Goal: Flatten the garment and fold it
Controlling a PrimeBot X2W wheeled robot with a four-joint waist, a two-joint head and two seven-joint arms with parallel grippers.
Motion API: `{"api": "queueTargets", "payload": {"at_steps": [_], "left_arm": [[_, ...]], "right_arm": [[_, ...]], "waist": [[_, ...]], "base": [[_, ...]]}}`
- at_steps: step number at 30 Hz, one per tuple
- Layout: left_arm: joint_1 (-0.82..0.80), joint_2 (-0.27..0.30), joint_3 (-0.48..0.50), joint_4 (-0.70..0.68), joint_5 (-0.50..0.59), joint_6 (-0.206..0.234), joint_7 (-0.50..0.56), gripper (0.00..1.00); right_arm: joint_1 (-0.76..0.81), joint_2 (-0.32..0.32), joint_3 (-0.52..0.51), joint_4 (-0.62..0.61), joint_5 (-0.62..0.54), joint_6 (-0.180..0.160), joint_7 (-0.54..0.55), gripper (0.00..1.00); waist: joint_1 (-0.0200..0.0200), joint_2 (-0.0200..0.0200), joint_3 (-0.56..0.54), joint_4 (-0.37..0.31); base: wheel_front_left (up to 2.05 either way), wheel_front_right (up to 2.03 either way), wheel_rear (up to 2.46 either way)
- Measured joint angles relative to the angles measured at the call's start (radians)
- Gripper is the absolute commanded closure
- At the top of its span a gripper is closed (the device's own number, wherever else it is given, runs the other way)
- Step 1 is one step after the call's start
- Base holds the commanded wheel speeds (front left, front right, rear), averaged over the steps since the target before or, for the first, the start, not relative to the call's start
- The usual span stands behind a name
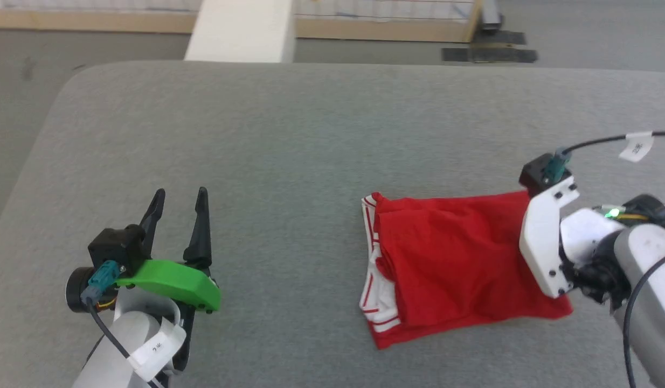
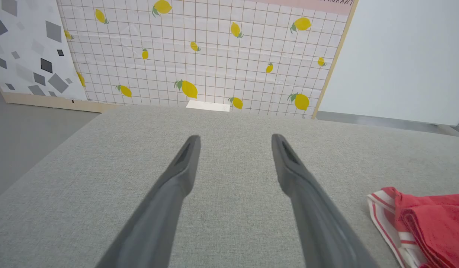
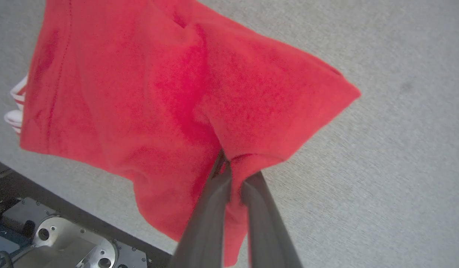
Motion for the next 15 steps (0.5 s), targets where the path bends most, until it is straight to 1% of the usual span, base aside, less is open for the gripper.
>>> {"api": "queueTargets", "payload": {"at_steps": [4, 7, 11, 15], "left_arm": [[-0.011, 0.005, -0.004, -0.012, 0.001, 0.001, 0.002, 0.00], [-0.040, 0.010, -0.011, -0.026, 0.007, 0.001, 0.018, 0.00], [-0.095, 0.031, -0.013, -0.052, 0.020, 0.002, 0.047, 0.00], [-0.134, 0.059, -0.012, -0.088, 0.047, 0.014, 0.079, 0.00]], "right_arm": [[-0.064, -0.020, 0.002, 0.026, 0.007, 0.000, -0.004, 1.00], [-0.110, -0.033, -0.009, 0.063, 0.008, 0.000, -0.028, 1.00], [-0.177, -0.044, -0.055, 0.132, 0.002, 0.000, -0.077, 1.00], [-0.216, -0.061, -0.131, 0.202, -0.022, 0.000, -0.116, 1.00]], "waist": [[0.0000, 0.0000, -0.006, -0.079], [0.0000, 0.0000, 0.002, -0.143], [0.0000, 0.0000, 0.037, -0.230], [0.0000, 0.0000, 0.100, -0.288]], "base": [[0.00, 0.00, 0.00], [0.00, 0.00, 0.00], [0.00, 0.00, 0.00], [0.00, 0.00, 0.00]]}}
